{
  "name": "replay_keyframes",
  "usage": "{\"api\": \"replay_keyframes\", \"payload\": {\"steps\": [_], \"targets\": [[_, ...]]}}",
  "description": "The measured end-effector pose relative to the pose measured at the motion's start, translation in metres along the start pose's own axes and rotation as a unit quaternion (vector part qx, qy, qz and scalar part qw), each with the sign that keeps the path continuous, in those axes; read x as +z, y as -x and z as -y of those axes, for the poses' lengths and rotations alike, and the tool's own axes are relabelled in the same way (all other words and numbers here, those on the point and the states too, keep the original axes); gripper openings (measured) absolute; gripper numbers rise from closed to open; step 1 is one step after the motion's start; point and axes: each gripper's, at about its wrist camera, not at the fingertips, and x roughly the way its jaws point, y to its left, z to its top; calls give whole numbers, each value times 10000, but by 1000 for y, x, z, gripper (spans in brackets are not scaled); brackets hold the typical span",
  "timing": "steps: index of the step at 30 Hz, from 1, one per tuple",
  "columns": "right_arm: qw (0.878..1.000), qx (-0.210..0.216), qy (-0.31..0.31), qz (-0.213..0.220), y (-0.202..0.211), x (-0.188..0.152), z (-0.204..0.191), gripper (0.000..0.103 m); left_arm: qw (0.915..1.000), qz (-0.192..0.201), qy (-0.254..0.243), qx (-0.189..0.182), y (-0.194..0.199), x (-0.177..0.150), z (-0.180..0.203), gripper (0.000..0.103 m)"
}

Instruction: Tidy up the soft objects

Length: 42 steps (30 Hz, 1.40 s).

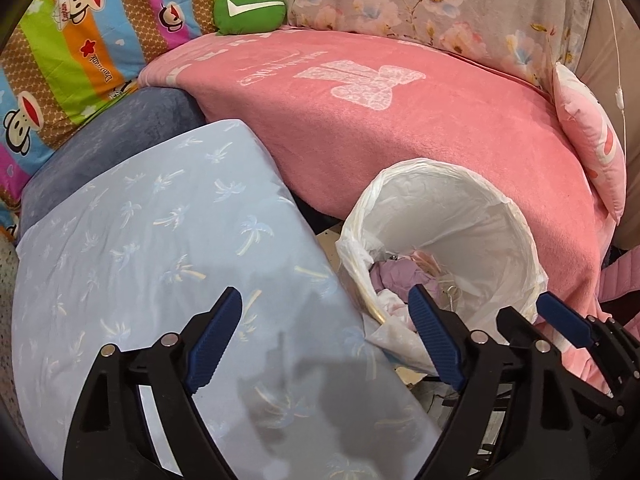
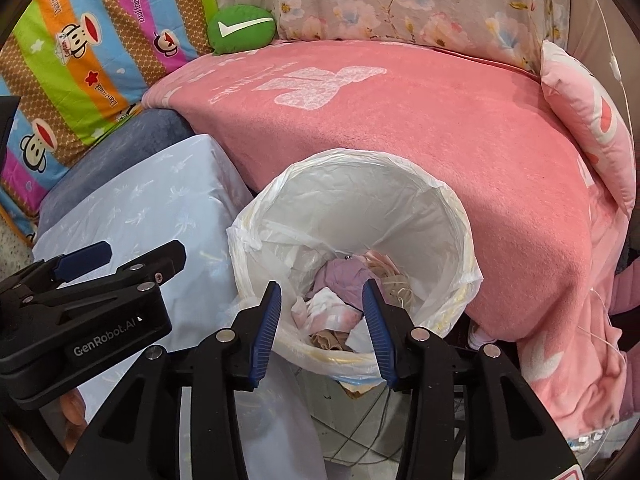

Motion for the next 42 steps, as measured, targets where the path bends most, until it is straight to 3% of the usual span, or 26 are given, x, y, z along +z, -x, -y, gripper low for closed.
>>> {"api": "replay_keyframes", "payload": {"steps": [7, 15, 25, 30, 42], "targets": [[9997, -150, 173, -61, 3, -12, -6, 45, 9999, -25, 25, 167, 2, -10, -5, 86], [9997, -215, 124, -71, 5, -19, -3, 62, 9995, -56, 93, 295, 2, -20, -10, 87], [9992, -341, 187, -50, 2, -23, -3, 71, 9991, -44, 105, 412, 3, -25, -13, 87], [9994, -315, 137, -107, 0, -27, -1, 84, 9991, -69, 75, 412, 2, -26, -11, 87], [9993, -371, 107, -21, 3, -32, 7, 88, 9985, -65, -10, 547, -1, -30, -5, 92]]}}
